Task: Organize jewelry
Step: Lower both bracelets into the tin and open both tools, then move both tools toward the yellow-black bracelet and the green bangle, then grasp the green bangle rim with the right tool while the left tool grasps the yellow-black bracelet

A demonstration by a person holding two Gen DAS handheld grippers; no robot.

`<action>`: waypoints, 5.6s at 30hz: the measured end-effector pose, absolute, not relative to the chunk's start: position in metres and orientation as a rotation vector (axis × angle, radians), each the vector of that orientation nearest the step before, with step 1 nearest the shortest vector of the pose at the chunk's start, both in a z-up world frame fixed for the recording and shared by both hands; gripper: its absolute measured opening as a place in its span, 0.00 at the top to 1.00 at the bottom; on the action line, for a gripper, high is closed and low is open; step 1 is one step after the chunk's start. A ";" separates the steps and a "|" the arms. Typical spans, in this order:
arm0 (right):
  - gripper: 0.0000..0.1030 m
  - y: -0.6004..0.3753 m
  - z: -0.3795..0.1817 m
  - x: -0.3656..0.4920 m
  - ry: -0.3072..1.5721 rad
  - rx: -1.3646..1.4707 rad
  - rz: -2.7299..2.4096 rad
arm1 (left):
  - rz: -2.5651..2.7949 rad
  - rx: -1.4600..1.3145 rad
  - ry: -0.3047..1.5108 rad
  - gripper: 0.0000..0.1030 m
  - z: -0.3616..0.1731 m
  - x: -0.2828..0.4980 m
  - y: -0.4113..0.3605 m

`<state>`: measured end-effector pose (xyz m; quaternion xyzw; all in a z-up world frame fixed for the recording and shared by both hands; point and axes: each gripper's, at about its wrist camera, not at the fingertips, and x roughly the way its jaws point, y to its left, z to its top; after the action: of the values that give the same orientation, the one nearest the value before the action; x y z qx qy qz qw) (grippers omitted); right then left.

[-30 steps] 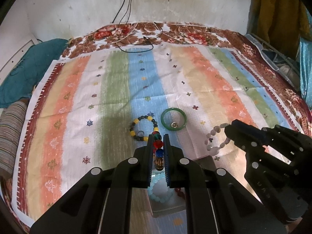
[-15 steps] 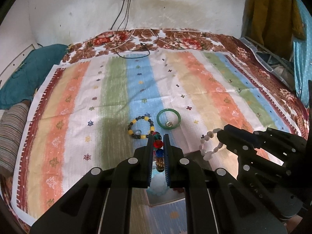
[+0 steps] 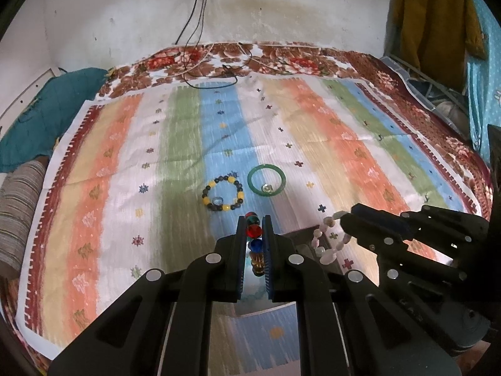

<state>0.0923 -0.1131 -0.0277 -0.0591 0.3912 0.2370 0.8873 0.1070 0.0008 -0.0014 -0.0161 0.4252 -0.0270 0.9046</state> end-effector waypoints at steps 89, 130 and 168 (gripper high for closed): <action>0.12 -0.117 -0.100 0.242 1.004 -0.134 0.240 | 0.156 -0.162 1.068 0.18 -0.096 0.244 0.080; 0.27 -0.099 -0.147 0.289 1.086 -0.165 0.211 | 0.136 -0.128 1.192 0.34 -0.146 0.286 0.083; 0.92 -0.091 -0.157 0.275 1.130 -0.201 0.273 | 0.101 -0.109 1.244 0.90 -0.136 0.270 0.075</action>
<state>0.2746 -0.0906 -0.1575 -0.0947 0.5330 0.1287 0.8309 0.2698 0.0751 -0.1364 -0.0511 0.5821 0.0471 0.8102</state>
